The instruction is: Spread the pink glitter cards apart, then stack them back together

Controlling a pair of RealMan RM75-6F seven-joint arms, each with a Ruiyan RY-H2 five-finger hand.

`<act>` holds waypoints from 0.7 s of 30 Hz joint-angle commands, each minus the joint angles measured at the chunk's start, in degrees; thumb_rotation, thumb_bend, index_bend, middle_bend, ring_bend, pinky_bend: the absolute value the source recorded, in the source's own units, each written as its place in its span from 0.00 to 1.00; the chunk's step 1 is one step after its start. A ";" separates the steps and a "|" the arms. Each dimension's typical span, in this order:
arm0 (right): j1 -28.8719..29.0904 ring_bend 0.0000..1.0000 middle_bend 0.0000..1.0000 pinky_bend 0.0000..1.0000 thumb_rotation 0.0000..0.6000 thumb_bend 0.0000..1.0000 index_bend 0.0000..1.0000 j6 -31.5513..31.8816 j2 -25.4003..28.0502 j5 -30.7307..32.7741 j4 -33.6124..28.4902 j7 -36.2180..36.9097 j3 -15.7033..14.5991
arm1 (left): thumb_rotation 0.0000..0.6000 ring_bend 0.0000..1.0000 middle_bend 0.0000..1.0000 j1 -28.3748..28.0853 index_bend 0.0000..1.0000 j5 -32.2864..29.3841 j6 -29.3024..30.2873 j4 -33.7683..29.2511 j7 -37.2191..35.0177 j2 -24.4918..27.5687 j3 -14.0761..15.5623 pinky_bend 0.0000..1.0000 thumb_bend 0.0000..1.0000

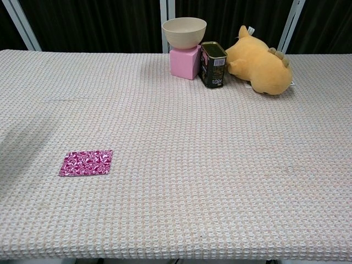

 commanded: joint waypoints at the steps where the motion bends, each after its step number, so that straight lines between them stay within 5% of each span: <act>1: -1.86 0.00 0.00 0.00 1.00 0.37 0.00 0.92 0.40 0.65 -0.55 -0.78 -1.00 | 0.00 0.00 0.01 4.50 0.06 1.71 1.26 7.28 -7.75 2.41 -0.46 0.13 0.14; 8: -3.63 0.00 0.00 0.00 1.00 0.37 0.00 3.10 0.80 0.26 -1.28 -1.60 -0.99 | 0.00 0.00 0.02 4.15 0.06 2.96 -2.63 13.41 -12.16 2.60 -3.18 0.13 0.14; 21: -4.03 0.00 0.00 0.00 1.00 0.38 0.00 4.89 0.38 -0.59 -1.43 -1.71 0.55 | 0.00 0.00 0.02 5.29 0.06 4.81 -5.05 14.55 -12.84 3.05 -6.13 0.13 0.14</act>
